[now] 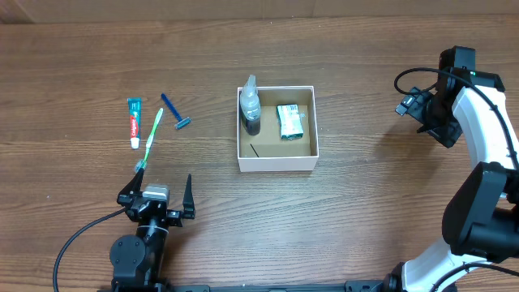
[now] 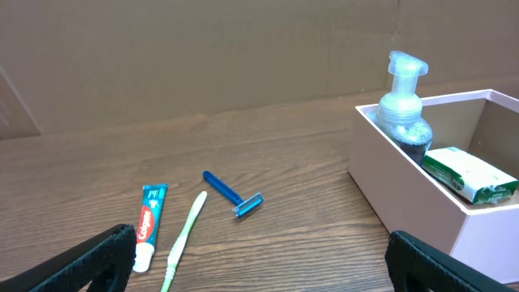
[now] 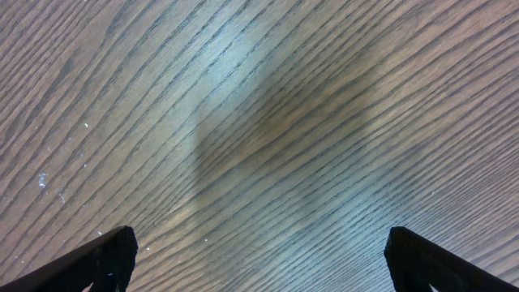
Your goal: Pack container
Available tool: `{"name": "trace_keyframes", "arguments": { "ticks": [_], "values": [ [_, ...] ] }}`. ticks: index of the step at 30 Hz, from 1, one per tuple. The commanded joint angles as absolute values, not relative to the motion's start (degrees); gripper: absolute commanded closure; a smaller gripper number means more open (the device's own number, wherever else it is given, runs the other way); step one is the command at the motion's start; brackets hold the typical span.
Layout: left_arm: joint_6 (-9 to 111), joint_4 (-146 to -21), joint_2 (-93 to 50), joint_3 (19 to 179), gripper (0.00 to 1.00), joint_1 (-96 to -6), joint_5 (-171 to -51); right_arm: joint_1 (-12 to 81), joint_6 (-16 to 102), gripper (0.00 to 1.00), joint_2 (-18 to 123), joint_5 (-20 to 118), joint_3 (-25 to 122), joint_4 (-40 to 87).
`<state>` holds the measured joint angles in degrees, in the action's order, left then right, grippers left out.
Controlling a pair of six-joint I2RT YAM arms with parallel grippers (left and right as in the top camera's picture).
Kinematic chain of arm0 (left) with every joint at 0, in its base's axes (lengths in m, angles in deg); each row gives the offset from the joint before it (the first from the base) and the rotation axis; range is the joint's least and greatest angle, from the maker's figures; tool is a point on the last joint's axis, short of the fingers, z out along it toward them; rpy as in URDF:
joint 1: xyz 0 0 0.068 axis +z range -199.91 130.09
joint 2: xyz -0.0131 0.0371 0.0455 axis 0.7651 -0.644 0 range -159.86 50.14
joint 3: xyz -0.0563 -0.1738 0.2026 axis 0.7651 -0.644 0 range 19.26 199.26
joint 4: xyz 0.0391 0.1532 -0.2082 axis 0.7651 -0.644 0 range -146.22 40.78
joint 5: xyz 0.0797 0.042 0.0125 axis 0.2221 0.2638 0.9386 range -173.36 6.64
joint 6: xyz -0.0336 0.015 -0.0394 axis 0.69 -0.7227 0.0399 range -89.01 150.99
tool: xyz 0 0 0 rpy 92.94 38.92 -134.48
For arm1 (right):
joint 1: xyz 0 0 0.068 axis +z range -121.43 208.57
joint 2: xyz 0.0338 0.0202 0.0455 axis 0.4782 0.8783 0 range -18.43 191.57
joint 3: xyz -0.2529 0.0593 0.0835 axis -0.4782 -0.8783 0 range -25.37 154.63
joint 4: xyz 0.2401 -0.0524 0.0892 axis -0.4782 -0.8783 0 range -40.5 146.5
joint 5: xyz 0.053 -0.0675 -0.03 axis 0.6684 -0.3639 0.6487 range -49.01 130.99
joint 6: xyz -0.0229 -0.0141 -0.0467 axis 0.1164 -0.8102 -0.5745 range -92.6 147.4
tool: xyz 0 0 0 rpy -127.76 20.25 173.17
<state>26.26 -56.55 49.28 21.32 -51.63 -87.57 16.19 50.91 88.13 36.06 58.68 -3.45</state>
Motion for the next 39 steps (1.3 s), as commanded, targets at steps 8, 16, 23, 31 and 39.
{"name": "trace_keyframes", "arguments": {
  "ticks": [8,16,23,31,39],
  "values": [
    [31.40,-58.30,48.34,31.88,0.00,-51.06,-96.57,16.05,50.54,0.00,88.04,35.47,58.64,-3.12],
    [30.02,-94.32,9.08,78.59,0.00,-51.04,-91.76,16.05,50.54,0.00,88.04,35.47,58.64,-3.12],
    [28.23,-116.05,-20.95,106.43,0.00,-51.06,-94.69,16.05,50.56,0.00,88.04,35.47,58.64,-3.12],
    [28.23,-115.83,-39.86,106.41,0.00,-51.06,-93.19,16.05,50.56,0.00,88.04,35.47,58.64,-3.12],
    [36.38,-108.84,-54.85,106.41,0.01,-50.89,-81.23,16.05,50.54,0.00,88.04,35.47,58.64,-3.12]
  ]
}}
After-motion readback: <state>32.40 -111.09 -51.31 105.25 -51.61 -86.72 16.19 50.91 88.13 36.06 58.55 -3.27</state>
